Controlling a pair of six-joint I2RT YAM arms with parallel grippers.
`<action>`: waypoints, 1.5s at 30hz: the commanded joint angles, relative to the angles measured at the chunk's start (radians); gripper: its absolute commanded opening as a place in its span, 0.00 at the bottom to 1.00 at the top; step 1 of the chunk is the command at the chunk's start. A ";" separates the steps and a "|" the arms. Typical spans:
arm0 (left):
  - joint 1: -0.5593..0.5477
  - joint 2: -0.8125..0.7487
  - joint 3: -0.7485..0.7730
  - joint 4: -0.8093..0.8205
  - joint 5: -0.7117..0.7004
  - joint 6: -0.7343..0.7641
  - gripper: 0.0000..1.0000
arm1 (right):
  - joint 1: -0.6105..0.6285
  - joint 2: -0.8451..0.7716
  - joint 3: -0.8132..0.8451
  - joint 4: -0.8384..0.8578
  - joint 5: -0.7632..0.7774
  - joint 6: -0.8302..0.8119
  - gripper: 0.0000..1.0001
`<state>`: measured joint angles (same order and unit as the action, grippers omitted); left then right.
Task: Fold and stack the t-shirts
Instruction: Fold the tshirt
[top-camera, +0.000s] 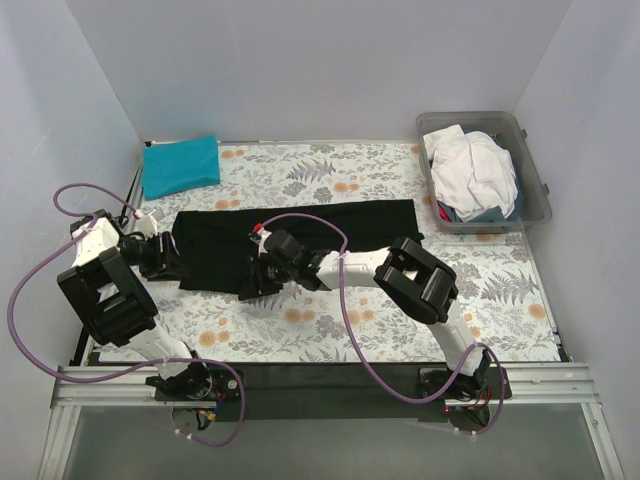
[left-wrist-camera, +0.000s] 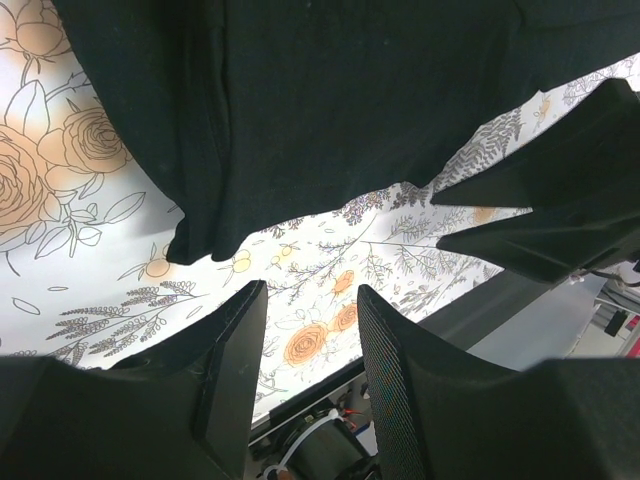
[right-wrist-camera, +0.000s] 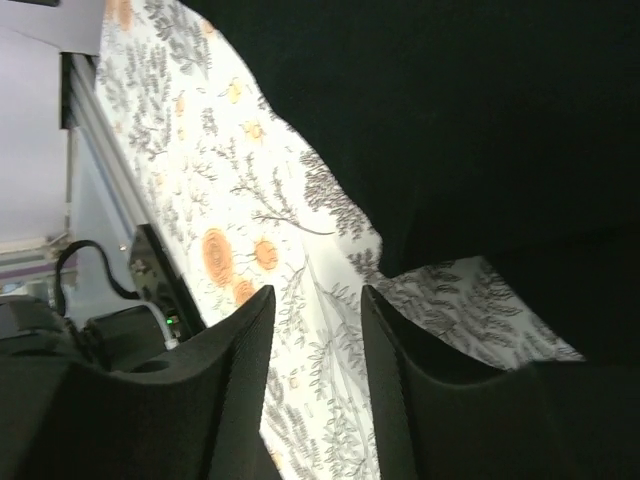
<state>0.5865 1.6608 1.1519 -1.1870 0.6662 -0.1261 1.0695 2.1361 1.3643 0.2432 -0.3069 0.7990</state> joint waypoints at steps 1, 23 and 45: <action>0.003 -0.015 0.034 -0.006 0.018 0.016 0.40 | 0.001 0.021 -0.010 0.025 0.069 -0.026 0.48; 0.006 -0.018 0.035 -0.002 0.016 -0.003 0.41 | -0.016 0.100 0.096 0.038 0.078 -0.012 0.27; 0.003 -0.030 -0.034 0.000 -0.008 0.031 0.38 | -0.040 0.045 0.202 0.036 -0.035 -0.100 0.01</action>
<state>0.5873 1.6608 1.1301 -1.1999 0.6586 -0.1047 1.0424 2.2318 1.5314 0.2588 -0.3027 0.7219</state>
